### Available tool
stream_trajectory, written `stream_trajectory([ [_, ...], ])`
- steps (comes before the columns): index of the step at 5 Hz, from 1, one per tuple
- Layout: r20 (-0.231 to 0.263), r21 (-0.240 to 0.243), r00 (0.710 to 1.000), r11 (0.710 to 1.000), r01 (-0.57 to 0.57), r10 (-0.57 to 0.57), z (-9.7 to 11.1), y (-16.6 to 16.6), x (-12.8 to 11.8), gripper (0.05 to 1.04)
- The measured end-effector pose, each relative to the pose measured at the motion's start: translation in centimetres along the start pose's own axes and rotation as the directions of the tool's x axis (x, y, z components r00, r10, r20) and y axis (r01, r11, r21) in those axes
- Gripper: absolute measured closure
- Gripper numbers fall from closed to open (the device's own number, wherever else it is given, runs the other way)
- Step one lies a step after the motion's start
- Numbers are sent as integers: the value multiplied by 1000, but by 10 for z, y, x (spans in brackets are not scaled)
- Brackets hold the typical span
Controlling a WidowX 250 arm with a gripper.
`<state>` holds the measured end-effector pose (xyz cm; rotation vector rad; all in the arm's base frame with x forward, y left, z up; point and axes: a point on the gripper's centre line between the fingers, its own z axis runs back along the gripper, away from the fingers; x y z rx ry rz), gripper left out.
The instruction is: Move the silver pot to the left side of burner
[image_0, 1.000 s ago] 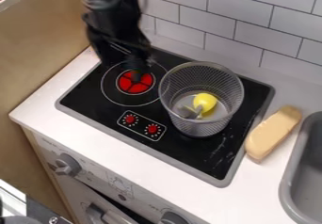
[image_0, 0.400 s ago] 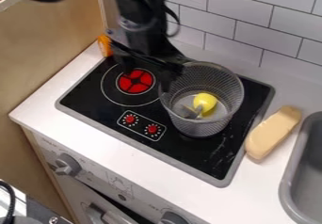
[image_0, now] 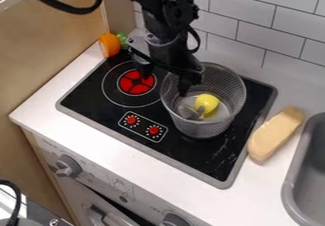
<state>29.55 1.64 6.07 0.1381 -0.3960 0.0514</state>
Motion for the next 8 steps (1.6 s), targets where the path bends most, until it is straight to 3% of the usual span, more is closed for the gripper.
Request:
stream_trajectory([
  [3, 57, -19, 998, 1000, 21, -20, -19, 3, -11, 83],
  [4, 76, -24, 997, 1000, 19, -18, -23, 5, -11, 133],
  [6, 56, -72, 998, 997, 3, 1, -24, 6, -14, 693],
  [7, 59, -96, 998, 995, -12, 18, -18, 11, -13, 899],
  [8, 50, -101, 998, 995, -27, 32, -12, 13, -11, 995],
])
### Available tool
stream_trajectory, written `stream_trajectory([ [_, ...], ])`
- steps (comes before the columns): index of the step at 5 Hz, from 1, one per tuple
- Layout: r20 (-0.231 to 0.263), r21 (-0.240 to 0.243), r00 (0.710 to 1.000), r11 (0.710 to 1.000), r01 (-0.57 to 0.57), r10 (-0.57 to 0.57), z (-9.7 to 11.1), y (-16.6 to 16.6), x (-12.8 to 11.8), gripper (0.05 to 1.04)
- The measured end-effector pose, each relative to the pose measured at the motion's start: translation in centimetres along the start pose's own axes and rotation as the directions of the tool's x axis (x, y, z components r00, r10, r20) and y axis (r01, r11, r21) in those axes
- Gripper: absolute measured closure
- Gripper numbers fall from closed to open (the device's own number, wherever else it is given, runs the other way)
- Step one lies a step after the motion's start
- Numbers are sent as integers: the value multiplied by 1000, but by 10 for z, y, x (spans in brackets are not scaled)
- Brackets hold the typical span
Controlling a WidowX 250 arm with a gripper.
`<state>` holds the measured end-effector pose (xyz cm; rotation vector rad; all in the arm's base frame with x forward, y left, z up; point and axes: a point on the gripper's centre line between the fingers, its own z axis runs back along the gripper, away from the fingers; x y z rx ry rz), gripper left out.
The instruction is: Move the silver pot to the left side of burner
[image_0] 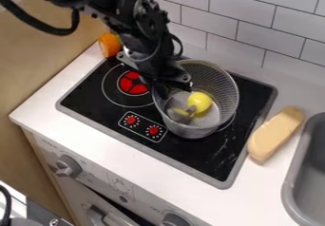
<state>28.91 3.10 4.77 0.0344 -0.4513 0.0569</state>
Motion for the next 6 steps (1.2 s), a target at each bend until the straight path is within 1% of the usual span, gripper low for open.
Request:
stream_trajectory([
  [1, -35, 3, 999, 1000, -4, 4, 4, 2, 2, 1014],
  [2, -72, 16, 997, 1000, 10, -9, 11, 14, 8, 1026],
  [3, -82, 19, 996, 1000, 23, -21, 17, 25, 15, 1027],
  [4, -112, -12, 992, 998, 60, -61, 25, 37, 21, 1027],
  [5, -127, -38, 986, 994, 107, -111, 36, 56, 26, 1027],
  [6, -127, -49, 982, 989, 136, -142, 44, 71, 31, 1027],
])
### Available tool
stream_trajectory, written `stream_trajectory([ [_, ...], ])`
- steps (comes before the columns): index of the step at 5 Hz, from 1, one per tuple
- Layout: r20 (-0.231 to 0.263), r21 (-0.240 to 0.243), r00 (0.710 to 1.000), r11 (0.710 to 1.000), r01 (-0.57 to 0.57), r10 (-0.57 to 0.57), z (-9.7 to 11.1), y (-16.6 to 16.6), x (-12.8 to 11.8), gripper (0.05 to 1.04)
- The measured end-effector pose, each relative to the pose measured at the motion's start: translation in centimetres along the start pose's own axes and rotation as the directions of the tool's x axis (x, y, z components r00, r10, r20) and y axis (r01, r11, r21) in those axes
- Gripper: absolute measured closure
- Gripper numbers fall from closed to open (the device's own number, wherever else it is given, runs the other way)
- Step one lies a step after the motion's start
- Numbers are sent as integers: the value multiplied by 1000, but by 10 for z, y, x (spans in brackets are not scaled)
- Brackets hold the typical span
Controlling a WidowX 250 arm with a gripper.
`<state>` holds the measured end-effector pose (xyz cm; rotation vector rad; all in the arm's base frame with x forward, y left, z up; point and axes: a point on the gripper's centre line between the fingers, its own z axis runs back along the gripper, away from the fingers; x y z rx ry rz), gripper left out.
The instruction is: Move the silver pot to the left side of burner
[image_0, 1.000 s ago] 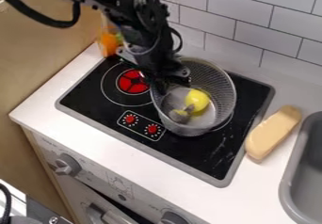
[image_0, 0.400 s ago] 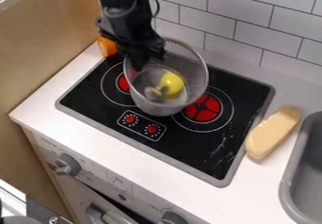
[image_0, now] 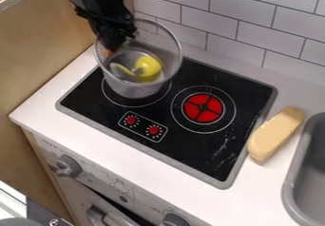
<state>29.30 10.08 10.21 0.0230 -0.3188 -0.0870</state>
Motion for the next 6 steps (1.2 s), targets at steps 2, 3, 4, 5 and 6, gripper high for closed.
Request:
stream_trajectory([
  [2, 21, -38, 997, 996, 75, -75, -14, 30, 7, 1027],
  [3, 63, -38, 994, 995, 87, -85, -26, 37, 10, 1027],
  [4, 99, -42, 991, 995, 92, -87, -37, 38, 12, 1027],
  [5, 115, -43, 991, 996, 77, -71, -42, 35, 10, 1027],
  [6, 121, -32, 991, 997, 64, -60, -47, 34, 7, 1006],
])
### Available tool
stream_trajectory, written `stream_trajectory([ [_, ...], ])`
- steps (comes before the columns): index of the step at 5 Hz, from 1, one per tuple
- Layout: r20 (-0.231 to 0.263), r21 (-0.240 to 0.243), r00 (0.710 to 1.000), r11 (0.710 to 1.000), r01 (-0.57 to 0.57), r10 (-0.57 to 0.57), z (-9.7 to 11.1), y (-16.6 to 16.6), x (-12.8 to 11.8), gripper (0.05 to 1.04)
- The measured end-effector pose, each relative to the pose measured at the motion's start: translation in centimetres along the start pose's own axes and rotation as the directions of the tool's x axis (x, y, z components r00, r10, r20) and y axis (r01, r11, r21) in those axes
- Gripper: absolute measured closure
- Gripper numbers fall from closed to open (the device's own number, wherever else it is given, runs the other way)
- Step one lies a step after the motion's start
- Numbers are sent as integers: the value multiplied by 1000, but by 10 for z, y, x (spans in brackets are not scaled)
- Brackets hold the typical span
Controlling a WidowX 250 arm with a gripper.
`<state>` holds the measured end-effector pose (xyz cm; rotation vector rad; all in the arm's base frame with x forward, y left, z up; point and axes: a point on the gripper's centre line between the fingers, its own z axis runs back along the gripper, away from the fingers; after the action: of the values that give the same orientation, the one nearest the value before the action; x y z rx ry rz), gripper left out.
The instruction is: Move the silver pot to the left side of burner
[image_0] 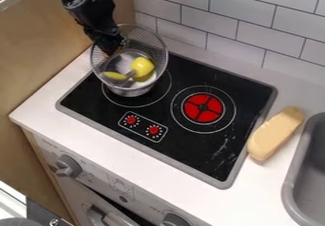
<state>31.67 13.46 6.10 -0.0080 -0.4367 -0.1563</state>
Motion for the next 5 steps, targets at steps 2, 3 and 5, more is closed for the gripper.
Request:
stream_trajectory([
  [2, 8, -14, 1000, 1000, 2, -2, 0, -2, -1, 607],
  [3, -7, -40, 1000, 999, 3, -3, 1, -3, -5, 300],
  [5, -68, -47, 998, 999, -6, 2, 22, 0, -1, 83],
])
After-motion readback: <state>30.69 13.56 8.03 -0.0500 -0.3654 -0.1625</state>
